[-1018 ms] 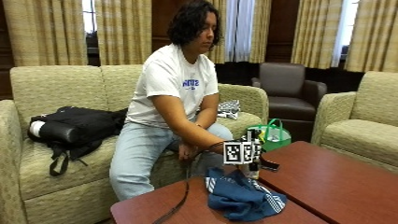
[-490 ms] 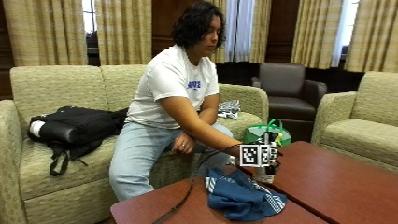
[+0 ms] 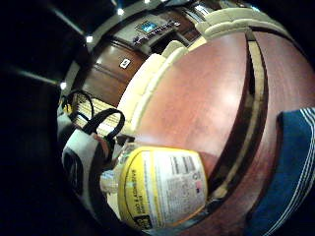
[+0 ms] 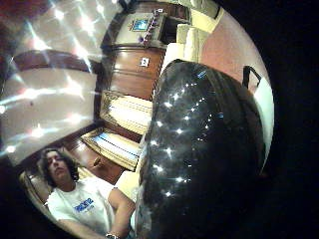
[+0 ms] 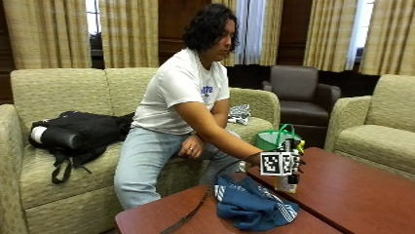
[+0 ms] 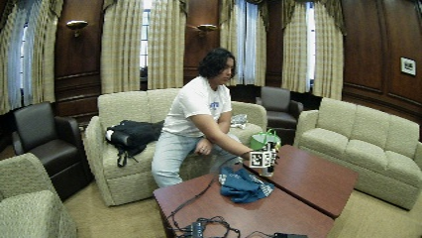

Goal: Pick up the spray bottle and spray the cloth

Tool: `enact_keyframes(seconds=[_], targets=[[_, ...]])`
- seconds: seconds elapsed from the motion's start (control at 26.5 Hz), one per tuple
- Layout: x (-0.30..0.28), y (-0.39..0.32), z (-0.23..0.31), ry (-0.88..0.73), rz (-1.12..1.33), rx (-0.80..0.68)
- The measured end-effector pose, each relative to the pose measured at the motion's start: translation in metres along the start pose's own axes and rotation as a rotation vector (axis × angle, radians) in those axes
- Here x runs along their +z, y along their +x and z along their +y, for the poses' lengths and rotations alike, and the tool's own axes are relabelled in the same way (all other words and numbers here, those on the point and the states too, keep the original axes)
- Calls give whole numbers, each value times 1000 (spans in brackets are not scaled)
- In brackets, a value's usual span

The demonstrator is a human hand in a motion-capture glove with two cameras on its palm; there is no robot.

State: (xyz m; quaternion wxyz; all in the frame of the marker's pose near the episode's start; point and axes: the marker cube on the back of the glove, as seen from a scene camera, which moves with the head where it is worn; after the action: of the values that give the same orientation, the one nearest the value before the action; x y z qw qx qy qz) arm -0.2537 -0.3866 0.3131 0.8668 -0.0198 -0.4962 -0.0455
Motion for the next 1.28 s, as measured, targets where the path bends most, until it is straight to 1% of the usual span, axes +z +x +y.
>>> enact_keyframes(seconds=[0.23,0.45,0.64,0.79,0.94,1.28], targets=[[6,0,-4,-7,-17,13],[9,3,1,-30,-33,88],[-3,6,3,-15,1,139],[-1,5,13,-80,21,186],[1,4,21,-136,110,202],[-15,-5,41,-165,192,217]])
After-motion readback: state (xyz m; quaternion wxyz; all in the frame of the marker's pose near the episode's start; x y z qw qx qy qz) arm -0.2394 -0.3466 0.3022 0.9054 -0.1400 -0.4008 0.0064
